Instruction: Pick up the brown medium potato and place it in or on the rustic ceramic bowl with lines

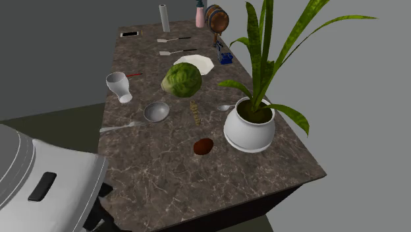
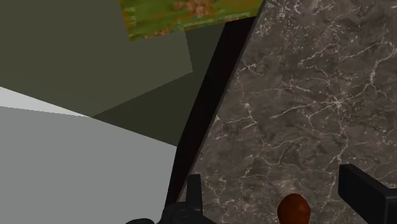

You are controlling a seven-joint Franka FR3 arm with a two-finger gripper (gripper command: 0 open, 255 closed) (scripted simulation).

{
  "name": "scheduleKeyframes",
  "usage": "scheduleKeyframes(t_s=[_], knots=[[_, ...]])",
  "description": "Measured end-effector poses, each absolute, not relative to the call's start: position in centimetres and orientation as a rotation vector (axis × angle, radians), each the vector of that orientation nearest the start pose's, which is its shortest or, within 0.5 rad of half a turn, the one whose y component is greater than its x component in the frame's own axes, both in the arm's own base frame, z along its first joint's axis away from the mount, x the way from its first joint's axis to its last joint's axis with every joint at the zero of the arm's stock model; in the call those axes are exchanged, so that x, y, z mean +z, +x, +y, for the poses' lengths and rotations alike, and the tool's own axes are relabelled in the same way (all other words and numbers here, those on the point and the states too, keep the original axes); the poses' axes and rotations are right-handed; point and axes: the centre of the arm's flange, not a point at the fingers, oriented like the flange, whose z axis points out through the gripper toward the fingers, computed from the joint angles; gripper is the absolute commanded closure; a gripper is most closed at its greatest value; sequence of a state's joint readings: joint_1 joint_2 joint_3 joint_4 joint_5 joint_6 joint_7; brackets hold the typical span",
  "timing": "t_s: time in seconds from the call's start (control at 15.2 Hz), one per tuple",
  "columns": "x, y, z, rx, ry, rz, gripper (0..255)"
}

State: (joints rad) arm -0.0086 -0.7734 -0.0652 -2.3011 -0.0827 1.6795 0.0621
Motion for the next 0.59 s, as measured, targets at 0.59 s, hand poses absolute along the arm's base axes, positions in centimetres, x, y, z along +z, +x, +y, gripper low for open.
scheduleKeyframes(t_s=[0.59], knots=[[56.9, 39.4, -1.4, -0.223, -3.176, 0.177, 0]])
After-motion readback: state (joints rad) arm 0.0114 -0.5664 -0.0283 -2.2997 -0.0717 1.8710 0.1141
